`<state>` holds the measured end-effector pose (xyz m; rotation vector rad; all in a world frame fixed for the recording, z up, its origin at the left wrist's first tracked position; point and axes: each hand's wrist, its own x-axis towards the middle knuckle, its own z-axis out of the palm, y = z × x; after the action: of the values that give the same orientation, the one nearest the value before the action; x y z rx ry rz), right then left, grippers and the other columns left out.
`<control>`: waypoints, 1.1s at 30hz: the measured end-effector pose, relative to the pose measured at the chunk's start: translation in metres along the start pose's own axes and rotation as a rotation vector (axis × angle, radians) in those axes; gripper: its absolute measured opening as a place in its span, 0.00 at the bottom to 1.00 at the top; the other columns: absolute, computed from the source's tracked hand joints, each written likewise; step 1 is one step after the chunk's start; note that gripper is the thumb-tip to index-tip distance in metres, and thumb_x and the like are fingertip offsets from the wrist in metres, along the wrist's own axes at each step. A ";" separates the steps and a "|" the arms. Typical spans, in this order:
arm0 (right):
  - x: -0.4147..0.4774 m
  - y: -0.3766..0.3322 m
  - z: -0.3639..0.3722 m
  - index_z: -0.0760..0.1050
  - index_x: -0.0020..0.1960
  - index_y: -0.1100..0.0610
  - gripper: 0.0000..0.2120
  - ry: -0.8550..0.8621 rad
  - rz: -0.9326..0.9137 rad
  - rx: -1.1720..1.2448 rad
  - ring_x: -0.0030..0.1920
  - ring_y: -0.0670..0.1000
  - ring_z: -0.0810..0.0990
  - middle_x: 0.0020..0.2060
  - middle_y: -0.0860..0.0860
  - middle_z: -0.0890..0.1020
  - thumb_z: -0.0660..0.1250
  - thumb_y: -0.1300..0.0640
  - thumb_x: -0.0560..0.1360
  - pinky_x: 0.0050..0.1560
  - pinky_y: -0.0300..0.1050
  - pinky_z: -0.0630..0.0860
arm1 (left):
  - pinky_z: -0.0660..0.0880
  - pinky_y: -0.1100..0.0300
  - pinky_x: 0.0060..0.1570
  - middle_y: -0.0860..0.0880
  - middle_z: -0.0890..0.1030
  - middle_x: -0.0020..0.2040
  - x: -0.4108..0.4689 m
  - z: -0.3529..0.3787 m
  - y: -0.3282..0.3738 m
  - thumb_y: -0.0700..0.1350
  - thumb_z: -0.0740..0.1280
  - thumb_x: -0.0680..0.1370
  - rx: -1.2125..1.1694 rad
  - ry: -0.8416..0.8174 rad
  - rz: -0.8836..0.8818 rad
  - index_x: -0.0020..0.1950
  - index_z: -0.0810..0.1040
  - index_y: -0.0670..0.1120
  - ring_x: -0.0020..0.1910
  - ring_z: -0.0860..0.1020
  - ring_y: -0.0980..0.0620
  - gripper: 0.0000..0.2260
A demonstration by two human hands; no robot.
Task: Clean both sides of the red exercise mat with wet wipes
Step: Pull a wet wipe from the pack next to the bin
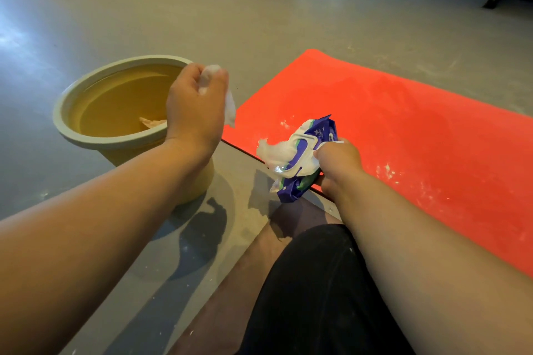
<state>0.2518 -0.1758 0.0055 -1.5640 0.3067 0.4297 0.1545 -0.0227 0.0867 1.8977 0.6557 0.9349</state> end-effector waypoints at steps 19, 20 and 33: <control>-0.020 -0.010 0.008 0.73 0.53 0.56 0.13 -0.357 0.016 0.204 0.46 0.59 0.80 0.47 0.59 0.80 0.59 0.71 0.75 0.47 0.60 0.78 | 0.74 0.59 0.50 0.53 0.79 0.57 -0.019 0.011 -0.030 0.50 0.64 0.79 0.682 -0.605 0.145 0.60 0.80 0.52 0.52 0.76 0.55 0.12; -0.020 -0.010 0.009 0.73 0.52 0.56 0.13 -0.366 0.008 0.195 0.47 0.60 0.80 0.48 0.59 0.80 0.60 0.71 0.75 0.51 0.63 0.77 | 0.76 0.58 0.50 0.54 0.79 0.55 -0.021 0.011 -0.030 0.51 0.63 0.79 0.685 -0.666 0.189 0.56 0.82 0.51 0.51 0.77 0.54 0.11; -0.024 -0.014 0.006 0.76 0.53 0.64 0.10 -0.481 0.115 0.228 0.48 0.62 0.78 0.49 0.61 0.78 0.63 0.64 0.72 0.59 0.60 0.73 | 0.70 0.60 0.42 0.52 0.70 0.57 -0.015 0.013 -0.023 0.54 0.73 0.71 0.735 -0.480 0.213 0.62 0.68 0.53 0.48 0.73 0.52 0.23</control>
<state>0.2361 -0.1707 0.0290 -1.1808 0.0686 0.8143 0.1551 -0.0297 0.0567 2.7638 0.5443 0.3268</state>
